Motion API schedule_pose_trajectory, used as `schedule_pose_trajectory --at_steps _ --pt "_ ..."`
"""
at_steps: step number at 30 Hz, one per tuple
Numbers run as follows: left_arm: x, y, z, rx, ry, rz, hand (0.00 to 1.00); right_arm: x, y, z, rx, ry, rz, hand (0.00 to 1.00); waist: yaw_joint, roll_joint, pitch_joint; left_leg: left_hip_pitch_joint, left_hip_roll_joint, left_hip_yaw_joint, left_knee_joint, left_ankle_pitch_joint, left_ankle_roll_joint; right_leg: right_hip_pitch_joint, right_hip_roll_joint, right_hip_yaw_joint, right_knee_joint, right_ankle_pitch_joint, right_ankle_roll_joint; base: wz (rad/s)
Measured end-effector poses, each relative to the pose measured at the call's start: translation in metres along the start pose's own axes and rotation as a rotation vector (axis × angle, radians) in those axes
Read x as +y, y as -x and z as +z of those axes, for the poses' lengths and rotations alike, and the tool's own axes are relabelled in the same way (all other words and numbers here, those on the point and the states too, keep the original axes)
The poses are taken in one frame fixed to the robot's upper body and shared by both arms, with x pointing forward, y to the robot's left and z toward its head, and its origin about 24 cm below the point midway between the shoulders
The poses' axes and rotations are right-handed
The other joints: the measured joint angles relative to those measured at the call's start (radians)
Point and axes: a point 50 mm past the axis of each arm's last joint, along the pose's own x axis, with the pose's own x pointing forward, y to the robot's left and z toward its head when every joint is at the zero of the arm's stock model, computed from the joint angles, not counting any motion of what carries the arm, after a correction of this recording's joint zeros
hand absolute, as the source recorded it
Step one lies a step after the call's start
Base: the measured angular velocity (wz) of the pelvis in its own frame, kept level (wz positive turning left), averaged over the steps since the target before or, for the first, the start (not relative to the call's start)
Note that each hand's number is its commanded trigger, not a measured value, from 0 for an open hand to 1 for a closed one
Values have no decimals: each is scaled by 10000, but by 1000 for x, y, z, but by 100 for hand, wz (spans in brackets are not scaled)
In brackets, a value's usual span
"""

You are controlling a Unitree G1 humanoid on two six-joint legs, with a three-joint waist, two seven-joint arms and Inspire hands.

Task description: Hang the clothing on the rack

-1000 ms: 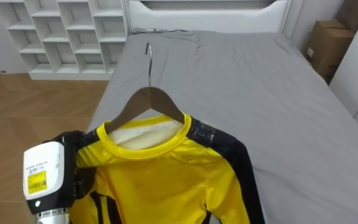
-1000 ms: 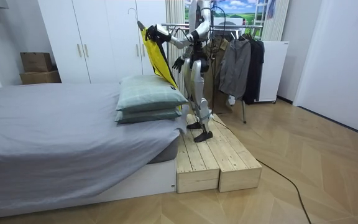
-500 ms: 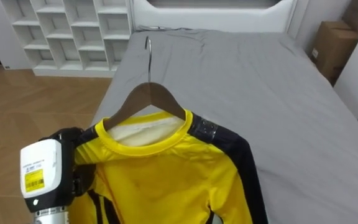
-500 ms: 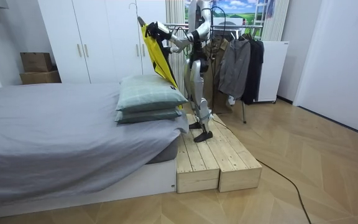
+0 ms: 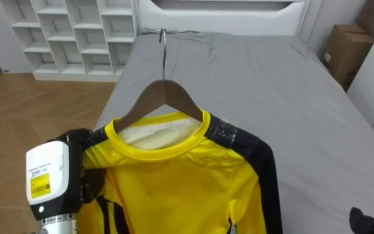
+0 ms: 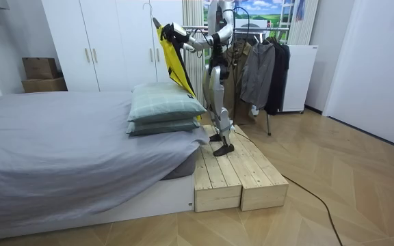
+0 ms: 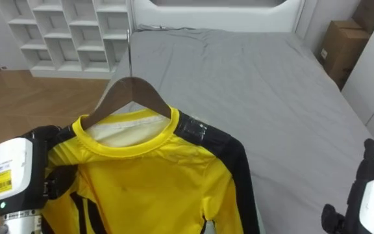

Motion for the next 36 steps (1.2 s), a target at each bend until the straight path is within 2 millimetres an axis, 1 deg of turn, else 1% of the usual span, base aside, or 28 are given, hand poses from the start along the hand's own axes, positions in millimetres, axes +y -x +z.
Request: schedule_pose_trajectory --at_steps 3,7,11,13,15,17,20,22,24,26,32,36 --pt "-2 0 0 27 27 -205 100 -6 -5 11 -577 -146 -385 0 24 -2 0 56 3 62 2 0 0 5 -2 81 45 0 0 -6" --pt "-2 1 1 58 68 -223 100 -2 -2 21 -946 -376 -182 0 29 14 -6 100 0 111 5 0 1 -12 -9 156 39 1 7 -4" --pt "-4 2 3 86 117 -252 100 4 3 29 -1208 -568 154 0 76 147 -48 -35 -5 139 20 0 1 -180 -66 204 56 5 27 -1" --pt "-5 2 3 135 83 -274 100 6 5 32 -1339 -609 282 0 80 232 -34 -38 -5 146 22 0 1 -186 -12 221 57 8 31 -4" --pt "-7 4 5 128 94 -359 100 9 7 35 -1483 -635 562 0 142 361 -41 -37 -10 139 -29 0 1 -154 -10 233 81 15 41 0" --pt "-9 5 7 97 182 -431 100 12 9 38 -1616 -669 955 0 173 397 -49 10 -9 139 -104 0 1 -149 2 249 79 15 41 0" --pt "-14 8 13 82 377 -700 100 16 11 40 -1736 -678 1471 0 243 393 -30 77 -6 138 -138 0 1 -90 10 263 69 15 41 0" --pt "-15 8 14 52 422 -819 100 17 12 44 -1840 -747 1691 0 267 368 -1 126 -5 137 -142 -1 0 -49 5 263 68 15 41 0" --pt "-16 8 14 39 431 -943 100 19 14 51 -2099 -917 1892 0 269 330 52 123 -10 137 -134 -1 0 -53 1 269 68 15 41 0" --pt "-16 9 15 9 450 -974 100 21 16 53 -2133 -997 2098 0 312 304 71 96 -10 139 -107 -1 0 -76 -2 275 70 15 42 0" --pt "-15 8 18 -127 559 -914 100 26 19 60 -2412 -1066 2802 0 402 311 67 -34 -9 136 -62 -1 1 -193 -8 276 81 15 42 0" --pt "-15 7 19 -160 590 -880 100 24 17 65 -2609 -1205 2937 0 464 347 70 -49 -11 135 -68 -1 1 -198 -5 282 67 15 42 0"
